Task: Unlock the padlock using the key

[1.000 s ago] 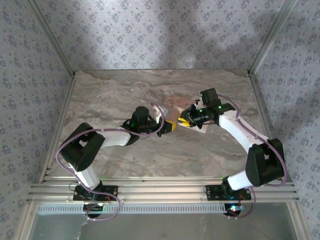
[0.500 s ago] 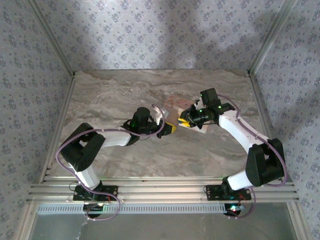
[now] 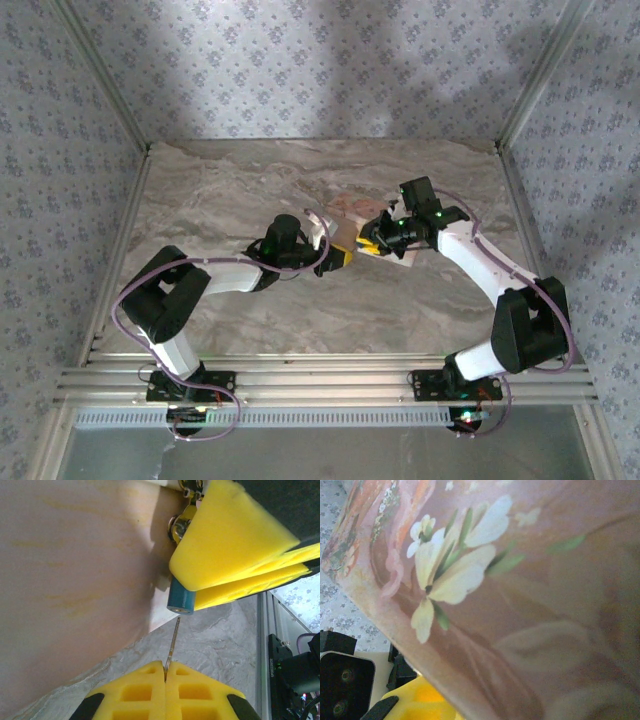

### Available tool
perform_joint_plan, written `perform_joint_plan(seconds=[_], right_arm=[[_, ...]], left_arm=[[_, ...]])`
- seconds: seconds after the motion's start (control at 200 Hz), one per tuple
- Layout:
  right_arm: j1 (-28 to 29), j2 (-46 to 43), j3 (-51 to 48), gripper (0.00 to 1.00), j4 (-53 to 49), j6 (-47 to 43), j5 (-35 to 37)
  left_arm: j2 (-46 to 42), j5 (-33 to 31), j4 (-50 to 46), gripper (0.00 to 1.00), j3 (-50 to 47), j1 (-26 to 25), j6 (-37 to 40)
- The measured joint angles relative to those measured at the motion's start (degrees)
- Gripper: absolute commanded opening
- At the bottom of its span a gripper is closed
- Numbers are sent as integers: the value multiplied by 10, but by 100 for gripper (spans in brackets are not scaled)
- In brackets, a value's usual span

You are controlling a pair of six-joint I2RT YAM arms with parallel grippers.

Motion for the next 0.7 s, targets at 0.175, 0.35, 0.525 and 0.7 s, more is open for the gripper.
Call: perform_joint_plan(seconds=[0.175, 0.35, 0.525, 0.7], right_arm=[[3, 0, 0, 0, -3, -3, 0], [4, 0, 0, 0, -3, -4, 1], [4, 0, 0, 0, -3, -7, 2], [6, 0, 0, 0, -3, -13, 8]], left_arm=[[0, -2, 0, 0, 0, 0, 0], [0, -2, 1, 0, 0, 0, 0], [0, -2, 7, 0, 0, 0, -2], [0, -5, 9, 0, 0, 0, -2]])
